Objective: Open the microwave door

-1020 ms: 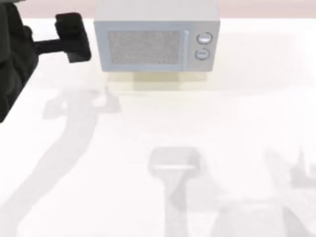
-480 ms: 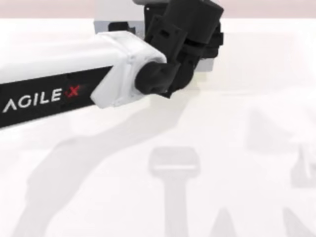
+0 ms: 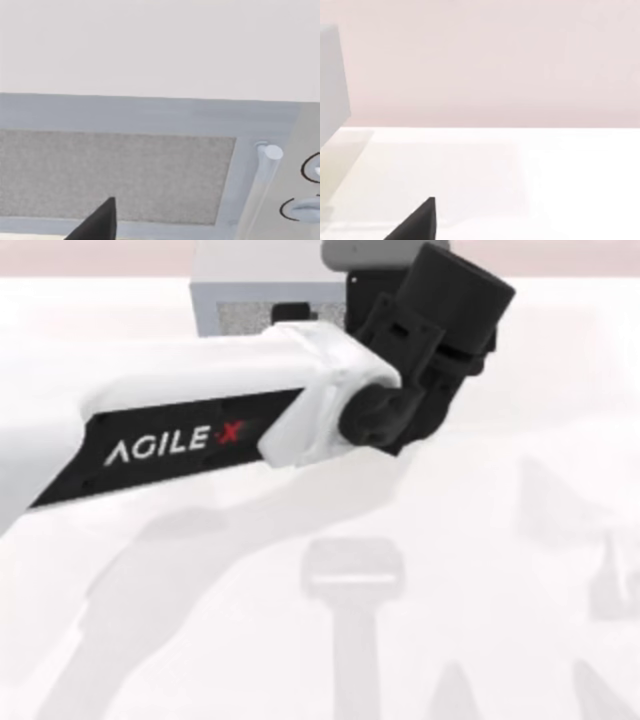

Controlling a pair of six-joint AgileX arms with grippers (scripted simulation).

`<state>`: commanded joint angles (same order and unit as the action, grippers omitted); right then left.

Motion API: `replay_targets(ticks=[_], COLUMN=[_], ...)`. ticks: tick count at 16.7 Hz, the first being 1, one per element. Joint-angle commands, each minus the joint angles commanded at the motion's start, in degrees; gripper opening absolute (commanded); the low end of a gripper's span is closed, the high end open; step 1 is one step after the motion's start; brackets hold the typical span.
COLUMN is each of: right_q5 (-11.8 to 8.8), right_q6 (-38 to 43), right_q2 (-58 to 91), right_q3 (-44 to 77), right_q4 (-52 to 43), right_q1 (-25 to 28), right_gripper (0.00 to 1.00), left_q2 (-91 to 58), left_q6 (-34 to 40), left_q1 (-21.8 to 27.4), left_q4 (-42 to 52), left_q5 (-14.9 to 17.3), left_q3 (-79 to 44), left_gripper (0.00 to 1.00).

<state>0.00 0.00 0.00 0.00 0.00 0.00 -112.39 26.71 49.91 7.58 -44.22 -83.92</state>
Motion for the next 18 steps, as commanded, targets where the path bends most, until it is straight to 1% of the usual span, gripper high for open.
replay_targets(ticks=[3, 9, 14, 18], right_q5=[0.00, 0.00, 0.00, 0.00], right_q6=[0.00, 0.00, 0.00, 0.00], right_q2=[0.00, 0.00, 0.00, 0.00], right_q3=[0.00, 0.00, 0.00, 0.00], right_q4=[0.00, 0.00, 0.00, 0.00], right_q1=[0.00, 0.00, 0.00, 0.00], right_gripper=[1.00, 1.00, 1.00, 1.00], left_q2=[-0.87, -11.59, -12.33, -12.33], left_q6=[-0.59, -4.77, -5.15, -5.15], left_q1=[-0.72, -6.18, -6.72, -6.72], left_q4=[-0.60, -5.36, -5.78, -5.78], left_q5=[0.60, 5.28, 5.75, 5.75], left_q3=[-0.75, -9.24, -9.93, -9.93], left_gripper=[1.00, 1.00, 1.00, 0.70])
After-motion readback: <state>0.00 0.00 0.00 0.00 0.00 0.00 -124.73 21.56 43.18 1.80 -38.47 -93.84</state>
